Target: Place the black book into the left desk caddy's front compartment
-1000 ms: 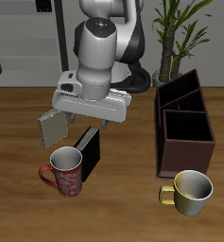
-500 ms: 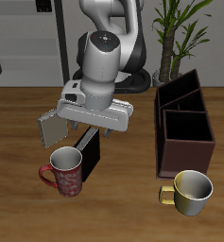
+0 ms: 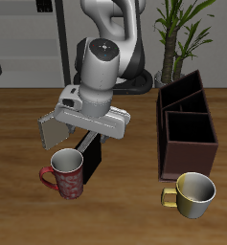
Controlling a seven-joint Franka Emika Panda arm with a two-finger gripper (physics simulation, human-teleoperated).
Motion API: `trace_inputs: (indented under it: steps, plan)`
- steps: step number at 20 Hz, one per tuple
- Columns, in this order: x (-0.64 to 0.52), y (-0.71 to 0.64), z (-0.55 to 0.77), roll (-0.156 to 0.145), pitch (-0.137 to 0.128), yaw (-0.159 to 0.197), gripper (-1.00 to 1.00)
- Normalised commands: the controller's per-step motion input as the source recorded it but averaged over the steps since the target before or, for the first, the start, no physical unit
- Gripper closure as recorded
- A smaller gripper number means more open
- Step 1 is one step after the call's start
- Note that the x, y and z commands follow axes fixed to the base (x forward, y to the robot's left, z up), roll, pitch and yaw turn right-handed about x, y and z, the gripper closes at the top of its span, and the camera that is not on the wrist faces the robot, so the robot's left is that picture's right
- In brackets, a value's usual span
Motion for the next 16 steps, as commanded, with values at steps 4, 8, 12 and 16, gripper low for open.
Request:
trace_inputs:
  steps: [4, 8, 12, 16]
  plan:
    - [-0.03, -0.06, -0.06, -0.018, 0.005, -0.021, -1.00]
    - [0.00, -0.01, -0.12, -0.002, 0.021, -0.009, -1.00]
    - [0.02, 0.12, -0.24, 0.015, 0.038, 0.008, -1.00]
    - [0.03, 0.10, -0.20, 0.013, 0.031, 0.009, -1.00]
